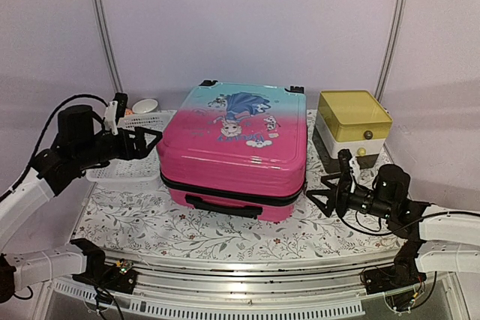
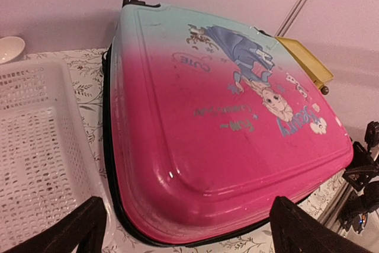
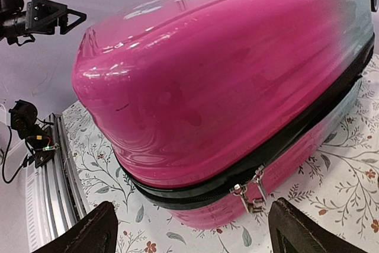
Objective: Open, take out, and arrange the luggage
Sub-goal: Adjust the luggage at the center of the board.
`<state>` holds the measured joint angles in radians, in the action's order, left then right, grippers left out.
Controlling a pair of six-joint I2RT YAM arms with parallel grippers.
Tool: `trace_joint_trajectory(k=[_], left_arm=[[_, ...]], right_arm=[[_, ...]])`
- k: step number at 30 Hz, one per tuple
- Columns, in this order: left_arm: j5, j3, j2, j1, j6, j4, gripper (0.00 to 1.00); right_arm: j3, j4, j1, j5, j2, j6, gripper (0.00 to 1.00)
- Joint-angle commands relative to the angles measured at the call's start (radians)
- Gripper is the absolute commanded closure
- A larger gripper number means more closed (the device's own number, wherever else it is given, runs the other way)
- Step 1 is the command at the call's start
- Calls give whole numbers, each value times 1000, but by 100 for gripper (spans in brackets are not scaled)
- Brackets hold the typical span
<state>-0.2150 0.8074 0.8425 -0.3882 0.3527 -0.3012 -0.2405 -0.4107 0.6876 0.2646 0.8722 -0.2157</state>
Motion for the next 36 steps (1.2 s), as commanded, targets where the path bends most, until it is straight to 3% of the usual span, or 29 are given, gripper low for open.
trace_joint_trajectory(k=[1, 6, 16, 36], left_arm=[[6, -67, -44, -2, 25, -32, 2], [-32, -118, -73, -2, 32, 7, 2], [-56, -98, -24, -1, 18, 17, 2], [-62, -97, 17, 0, 23, 52, 2]], right_arm=[[20, -183, 4, 53, 48, 60, 12], [114, -353, 4, 75, 65, 133, 15], [137, -399, 5, 118, 128, 234, 20], [173, -480, 4, 136, 191, 263, 20]])
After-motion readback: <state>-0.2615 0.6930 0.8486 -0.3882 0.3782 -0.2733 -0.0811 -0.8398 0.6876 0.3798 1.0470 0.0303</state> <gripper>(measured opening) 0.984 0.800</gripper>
